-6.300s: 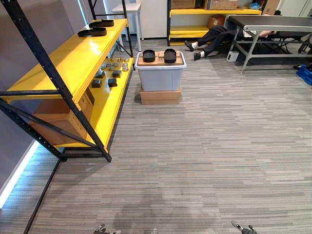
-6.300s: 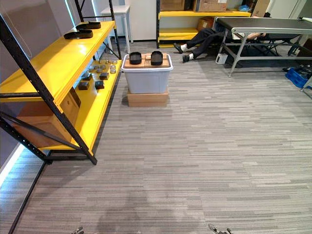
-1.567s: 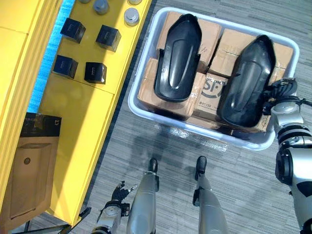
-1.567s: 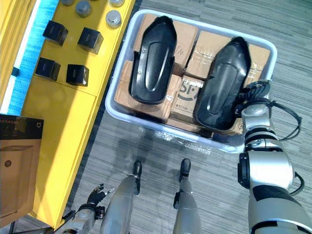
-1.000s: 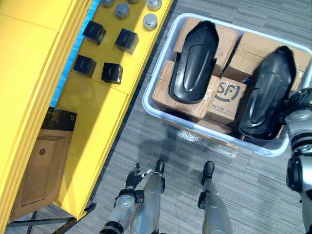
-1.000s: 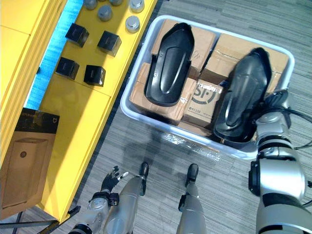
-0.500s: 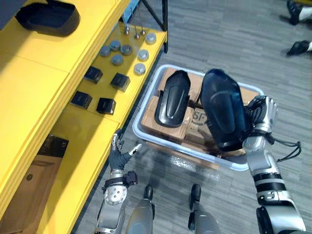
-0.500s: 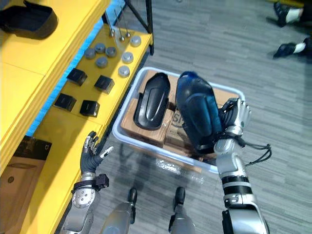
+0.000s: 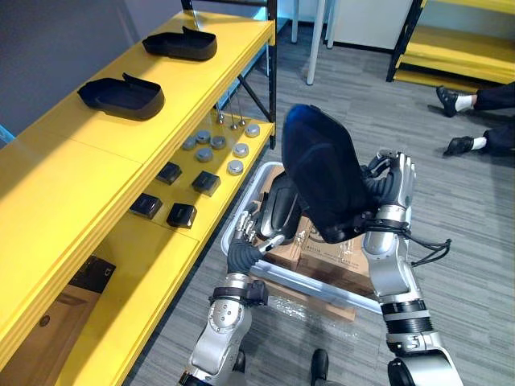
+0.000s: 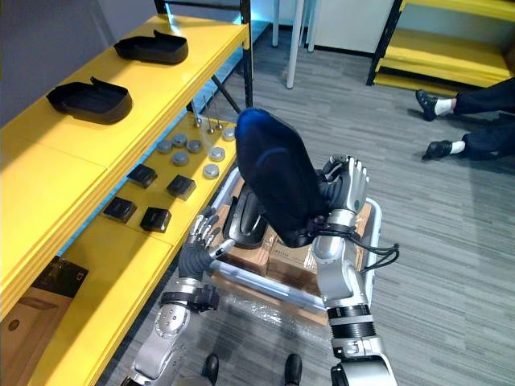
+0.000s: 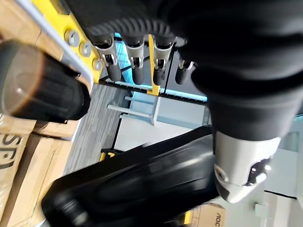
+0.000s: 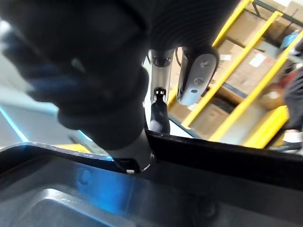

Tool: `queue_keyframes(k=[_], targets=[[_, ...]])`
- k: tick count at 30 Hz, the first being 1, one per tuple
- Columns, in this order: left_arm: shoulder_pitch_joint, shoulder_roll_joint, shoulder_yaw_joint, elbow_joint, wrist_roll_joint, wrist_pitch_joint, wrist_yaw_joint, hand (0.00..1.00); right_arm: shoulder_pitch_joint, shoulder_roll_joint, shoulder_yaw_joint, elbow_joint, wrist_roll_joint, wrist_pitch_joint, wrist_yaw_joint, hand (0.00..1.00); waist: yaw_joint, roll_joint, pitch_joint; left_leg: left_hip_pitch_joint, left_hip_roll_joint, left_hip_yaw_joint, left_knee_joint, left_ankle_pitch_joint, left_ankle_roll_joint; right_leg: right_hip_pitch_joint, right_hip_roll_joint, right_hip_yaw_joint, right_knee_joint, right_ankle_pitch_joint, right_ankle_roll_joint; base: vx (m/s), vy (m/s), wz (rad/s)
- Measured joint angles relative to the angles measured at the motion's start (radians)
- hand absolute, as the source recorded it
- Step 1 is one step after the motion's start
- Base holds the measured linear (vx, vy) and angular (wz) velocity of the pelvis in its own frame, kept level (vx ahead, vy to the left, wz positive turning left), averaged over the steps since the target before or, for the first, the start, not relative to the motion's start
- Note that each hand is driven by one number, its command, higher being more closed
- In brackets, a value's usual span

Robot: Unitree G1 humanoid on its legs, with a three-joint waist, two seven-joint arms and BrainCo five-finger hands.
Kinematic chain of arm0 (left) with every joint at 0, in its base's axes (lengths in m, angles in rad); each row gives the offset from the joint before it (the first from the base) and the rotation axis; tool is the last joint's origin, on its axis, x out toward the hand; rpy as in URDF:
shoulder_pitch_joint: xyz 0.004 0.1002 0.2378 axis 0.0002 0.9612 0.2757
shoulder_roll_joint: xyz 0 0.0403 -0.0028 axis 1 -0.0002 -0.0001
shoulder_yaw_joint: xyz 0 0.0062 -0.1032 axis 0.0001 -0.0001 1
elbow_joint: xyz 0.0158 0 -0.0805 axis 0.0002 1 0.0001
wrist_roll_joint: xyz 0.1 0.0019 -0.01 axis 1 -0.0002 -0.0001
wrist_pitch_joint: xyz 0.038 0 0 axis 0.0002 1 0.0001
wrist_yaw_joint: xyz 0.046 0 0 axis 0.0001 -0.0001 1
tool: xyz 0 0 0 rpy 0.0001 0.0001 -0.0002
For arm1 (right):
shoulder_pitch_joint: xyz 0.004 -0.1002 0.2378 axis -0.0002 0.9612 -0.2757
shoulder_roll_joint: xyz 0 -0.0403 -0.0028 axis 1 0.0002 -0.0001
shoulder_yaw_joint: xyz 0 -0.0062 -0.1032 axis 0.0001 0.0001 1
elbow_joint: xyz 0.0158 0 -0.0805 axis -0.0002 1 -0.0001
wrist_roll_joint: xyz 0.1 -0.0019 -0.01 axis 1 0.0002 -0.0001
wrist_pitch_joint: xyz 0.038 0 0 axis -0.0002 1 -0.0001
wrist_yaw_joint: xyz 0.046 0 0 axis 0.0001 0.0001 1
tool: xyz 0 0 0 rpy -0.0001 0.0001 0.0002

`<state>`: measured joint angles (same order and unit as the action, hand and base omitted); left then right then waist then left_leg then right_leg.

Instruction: Walk over and take plastic housings, then place them on the shelf

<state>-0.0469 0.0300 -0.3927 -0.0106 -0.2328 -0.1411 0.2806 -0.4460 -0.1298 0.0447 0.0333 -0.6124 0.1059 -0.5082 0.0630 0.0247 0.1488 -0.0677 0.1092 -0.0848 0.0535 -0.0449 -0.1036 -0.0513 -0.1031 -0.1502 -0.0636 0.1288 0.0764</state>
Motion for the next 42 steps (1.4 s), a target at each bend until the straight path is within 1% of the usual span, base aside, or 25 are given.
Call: queue_keyframes(k=[3,4,5,8,11,13,14,17,20,22,25,26,27,29,30,31,32,33,34,37,38,39,40,41,42], targets=[[-0.01,0.002,-0.019,0.014,-0.001,0.0,0.025,0.0,0.029,0.046,0.057,-0.035,0.001,-0.012,-0.006,1.0,0.0,-0.023,-0.021,0.014,-0.001,0.003,-0.018,0.006,0.007,0.001,-0.002,0.0,0.0,0.0,0.0,0.0,0.0,0.0],[-0.011,0.002,-0.022,0.017,-0.001,0.0,0.03,0.0,0.033,0.054,0.069,-0.036,0.001,-0.013,-0.006,1.0,0.001,-0.026,-0.025,0.017,-0.001,0.004,-0.021,0.007,0.006,0.002,-0.002,0.001,0.0,0.0,0.0,0.0,0.0,0.0],[-0.021,0.001,-0.027,0.033,0.0,0.001,0.044,0.0,0.048,0.068,0.098,-0.048,0.004,-0.015,-0.007,1.0,0.001,-0.03,-0.038,0.019,-0.001,0.003,-0.028,0.017,-0.004,0.004,-0.003,0.0,-0.001,-0.001,0.001,0.0,0.0,0.0],[-0.049,-0.002,-0.027,0.055,0.003,0.004,0.075,0.0,0.061,0.101,0.175,-0.061,0.011,-0.038,-0.006,1.0,-0.002,-0.037,-0.052,0.024,-0.003,0.003,-0.038,0.026,-0.004,0.004,-0.005,0.0,-0.002,-0.001,0.001,0.0,0.0,0.0],[-0.079,-0.011,-0.011,0.103,0.001,0.008,0.141,0.0,0.063,0.134,0.239,-0.062,0.023,-0.054,-0.008,1.0,-0.001,-0.04,-0.076,0.042,-0.003,0.004,-0.053,0.03,-0.004,0.019,-0.005,-0.001,-0.01,0.0,0.001,0.0,0.0,0.0],[-0.092,-0.014,-0.003,0.117,-0.003,0.008,0.169,0.0,0.063,0.145,0.266,-0.062,0.029,-0.069,-0.011,1.0,-0.002,-0.04,-0.08,0.053,-0.003,0.004,-0.057,0.03,-0.003,0.029,-0.005,-0.001,-0.012,0.0,0.001,0.02,0.005,0.01],[-0.097,-0.013,0.007,0.122,-0.022,0.008,0.187,1.0,0.062,0.153,0.284,-0.062,0.042,-0.078,-0.018,1.0,-0.007,-0.043,-0.088,0.056,-0.003,0.003,-0.06,0.03,-0.003,0.034,-0.005,-0.003,-0.016,0.0,0.001,0.02,0.007,0.04],[-0.102,-0.013,0.022,0.123,-0.062,0.008,0.223,1.0,0.062,0.175,0.317,-0.061,0.086,-0.098,-0.026,1.0,-0.023,-0.048,-0.106,0.061,-0.003,0.003,-0.068,0.032,-0.002,0.036,-0.005,-0.004,-0.016,0.0,0.001,0.01,0.003,0.01],[-0.12,-0.013,0.021,0.133,-0.104,0.007,0.254,1.0,0.063,0.177,0.341,-0.061,0.124,-0.122,-0.034,1.0,-0.027,-0.052,-0.109,0.068,-0.001,0.002,-0.065,0.033,-0.004,0.047,-0.004,-0.002,-0.019,-0.001,0.001,0.0,0.0,0.0],[-0.13,-0.013,0.026,0.137,-0.139,-0.003,0.309,1.0,0.063,0.177,0.379,-0.06,0.156,-0.143,-0.048,1.0,-0.037,-0.055,-0.111,0.067,0.002,0.001,-0.064,0.032,-0.006,0.049,-0.001,-0.002,-0.019,-0.001,0.0,0.0,0.0,0.0],[-0.137,-0.019,0.058,0.14,-0.139,-0.023,0.373,1.0,0.065,0.175,0.42,-0.058,0.179,-0.173,-0.066,1.0,-0.046,-0.059,-0.114,0.064,0.005,-0.004,-0.063,0.032,-0.007,0.05,0.003,-0.01,-0.019,-0.002,-0.001,0.0,-0.008,0.04],[-0.139,-0.023,0.064,0.14,-0.136,-0.026,0.384,1.0,0.067,0.175,0.427,-0.058,0.18,-0.175,-0.072,1.0,-0.048,-0.06,-0.115,0.062,0.005,-0.01,-0.063,0.032,-0.007,0.051,0.003,-0.021,-0.019,-0.002,-0.002,0.0,-0.022,0.27],[-0.14,-0.027,0.061,0.14,-0.125,-0.033,0.398,1.0,0.072,0.176,0.429,-0.058,0.182,-0.186,-0.083,1.0,-0.052,-0.061,-0.115,0.051,0.005,-0.032,-0.06,0.033,-0.007,0.054,0.003,-0.042,-0.019,-0.004,-0.005,0.0,-0.035,0.48],[-0.14,-0.04,0.064,0.14,-0.082,-0.034,0.426,1.0,0.078,0.174,0.429,-0.056,0.216,-0.202,-0.095,1.0,-0.049,-0.061,-0.115,0.033,0.004,-0.084,-0.058,0.045,-0.019,0.068,0.005,-0.094,-0.018,-0.013,-0.01,0.0,-0.043,0.72],[-0.14,-0.041,0.073,0.141,-0.066,-0.034,0.434,1.0,0.085,0.174,0.429,-0.053,0.22,-0.21,-0.098,0.0,-0.047,-0.061,-0.115,0.027,0.004,-0.112,-0.057,0.053,-0.026,0.078,0.007,-0.12,-0.018,-0.02,-0.011,0.0,-0.062,0.95],[-0.14,-0.04,0.094,0.142,-0.021,-0.034,0.44,1.0,0.095,0.175,0.428,-0.052,0.224,-0.221,-0.098,0.0,-0.047,-0.061,-0.115,0.019,0.003,-0.154,-0.053,0.059,-0.034,0.092,0.008,-0.166,-0.015,-0.032,-0.013,0.01,-0.066,0.88],[-0.14,-0.04,0.106,0.141,-0.001,-0.034,0.442,1.0,0.102,0.174,0.429,-0.05,0.226,-0.229,-0.098,0.0,-0.046,-0.061,-0.115,0.016,0.004,-0.17,-0.054,0.064,-0.038,0.098,0.01,-0.179,-0.012,-0.037,-0.015,0.02,-0.068,0.9],[-0.14,-0.04,0.138,0.141,0.027,-0.034,0.447,1.0,0.111,0.169,0.433,-0.042,0.236,-0.243,-0.094,0.0,-0.036,-0.061,-0.115,0.015,0.005,-0.198,-0.057,0.071,-0.042,0.109,0.013,-0.209,-0.003,-0.052,-0.015,0.03,-0.064,0.73],[-0.141,-0.043,0.178,0.125,0.048,-0.034,0.455,1.0,0.145,0.161,0.457,-0.02,0.25,-0.247,-0.071,0.0,-0.028,-0.06,-0.115,0.017,0.007,-0.217,-0.062,0.075,-0.043,0.114,0.013,-0.231,0.019,-0.072,-0.017,0.02,-0.058,0.64],[-0.143,-0.045,0.253,0.05,0.081,-0.039,0.464,1.0,0.238,0.14,0.526,0.056,0.259,-0.245,-0.025,0.0,-0.012,-0.06,-0.114,0.009,0.007,-0.252,-0.077,0.082,-0.038,0.117,0.01,-0.273,0.046,-0.103,-0.018,0.02,-0.048,0.5],[-0.144,-0.044,0.27,0.017,0.114,-0.044,0.464,1.0,0.272,0.139,0.528,0.069,0.272,-0.243,-0.006,0.0,0.003,-0.059,-0.114,0.002,0.006,-0.265,-0.087,0.086,-0.033,0.115,0.009,-0.286,0.047,-0.114,-0.007,0.03,-0.028,0.42],[-0.138,-0.041,0.285,-0.002,0.152,-0.046,0.463,1.0,0.28,0.136,0.522,0.069,0.291,-0.243,0.005,0.0,0.012,-0.058,-0.113,-0.001,0.002,-0.275,-0.096,0.092,-0.026,0.115,0.006,-0.301,0.049,-0.116,-0.004,0.06,-0.028,0.43],[-0.123,-0.037,0.301,-0.011,0.189,-0.044,0.457,1.0,0.276,0.137,0.504,0.067,0.293,-0.244,0.016,0.0,0.015,-0.056,-0.112,0.001,-0.003,-0.28,-0.104,0.102,-0.029,0.117,-0.002,-0.31,0.058,-0.12,-0.003,0.05,-0.003,0.31],[-0.107,-0.033,0.31,-0.016,0.208,-0.044,0.453,1.0,0.275,0.137,0.494,0.065,0.293,-0.244,0.018,0.0,0.014,-0.055,-0.111,0.001,-0.006,-0.281,-0.105,0.109,-0.035,0.118,-0.007,-0.315,0.063,-0.122,-0.003,0.06,0.012,0.26],[-0.084,-0.029,0.33,-0.02,0.229,-0.043,0.446,1.0,0.275,0.136,0.475,0.059,0.293,-0.245,0.02,0.0,0.014,-0.054,-0.11,-0.001,-0.013,-0.282,-0.106,0.114,-0.031,0.117,-0.016,-0.325,0.075,-0.129,0.0,0.05,0.021,0.31]])
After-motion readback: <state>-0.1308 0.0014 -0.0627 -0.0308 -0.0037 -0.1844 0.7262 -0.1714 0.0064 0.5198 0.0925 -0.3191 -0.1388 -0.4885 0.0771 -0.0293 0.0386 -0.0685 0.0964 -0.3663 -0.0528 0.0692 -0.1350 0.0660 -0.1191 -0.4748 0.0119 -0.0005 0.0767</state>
